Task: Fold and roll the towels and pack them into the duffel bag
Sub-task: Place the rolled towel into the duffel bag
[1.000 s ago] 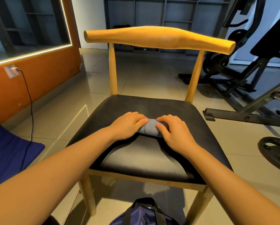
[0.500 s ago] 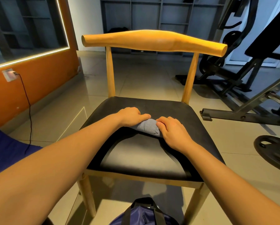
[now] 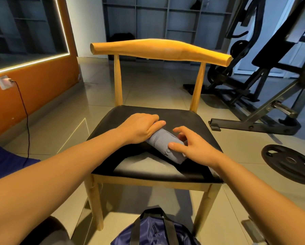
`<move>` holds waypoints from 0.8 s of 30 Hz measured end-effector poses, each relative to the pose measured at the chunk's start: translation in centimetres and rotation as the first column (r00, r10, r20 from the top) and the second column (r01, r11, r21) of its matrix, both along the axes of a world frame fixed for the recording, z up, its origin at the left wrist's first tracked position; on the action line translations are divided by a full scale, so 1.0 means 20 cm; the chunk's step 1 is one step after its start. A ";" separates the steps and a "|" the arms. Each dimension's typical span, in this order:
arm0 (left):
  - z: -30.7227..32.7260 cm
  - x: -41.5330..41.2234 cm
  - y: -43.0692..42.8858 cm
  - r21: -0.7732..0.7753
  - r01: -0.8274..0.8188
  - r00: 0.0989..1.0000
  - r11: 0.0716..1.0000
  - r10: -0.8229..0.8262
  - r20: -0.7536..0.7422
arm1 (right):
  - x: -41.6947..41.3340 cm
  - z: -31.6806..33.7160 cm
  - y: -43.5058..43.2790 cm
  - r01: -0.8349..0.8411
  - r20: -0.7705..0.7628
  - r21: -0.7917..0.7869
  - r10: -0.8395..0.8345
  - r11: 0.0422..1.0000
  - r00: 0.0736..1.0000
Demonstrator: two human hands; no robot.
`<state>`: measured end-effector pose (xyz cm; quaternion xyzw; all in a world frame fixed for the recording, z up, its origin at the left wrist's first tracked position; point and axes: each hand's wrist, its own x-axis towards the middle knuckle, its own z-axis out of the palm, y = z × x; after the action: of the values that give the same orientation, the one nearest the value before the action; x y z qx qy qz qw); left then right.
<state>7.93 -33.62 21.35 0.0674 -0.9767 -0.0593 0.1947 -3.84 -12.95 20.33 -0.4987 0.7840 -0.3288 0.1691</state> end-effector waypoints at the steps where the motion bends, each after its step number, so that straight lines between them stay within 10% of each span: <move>1: 0.03 0.03 0.03 0.001 0.073 0.997 0.997 -0.073 -0.001 | 0.00 0.03 0.03 -0.014 0.089 0.008 0.013 1.000 0.996; 11: 0.18 0.20 0.40 0.045 0.403 0.915 0.914 -0.401 -0.034 | 0.25 0.11 0.34 -0.301 0.776 -0.037 0.217 0.953 0.592; 19: 0.07 0.31 0.54 0.045 0.362 0.932 0.931 -0.362 -0.001 | 0.54 0.05 0.51 -0.061 0.625 0.016 0.038 0.998 0.779; 24: -0.05 0.40 0.66 0.382 0.100 0.966 0.919 0.002 -0.258 | 0.68 -0.01 0.59 0.089 0.561 -0.027 -0.058 0.996 0.826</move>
<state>15.88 -20.38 20.39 0.0722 -0.9135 -0.2666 0.2988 9.68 -1.16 20.11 -0.3541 0.7099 -0.4869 0.3655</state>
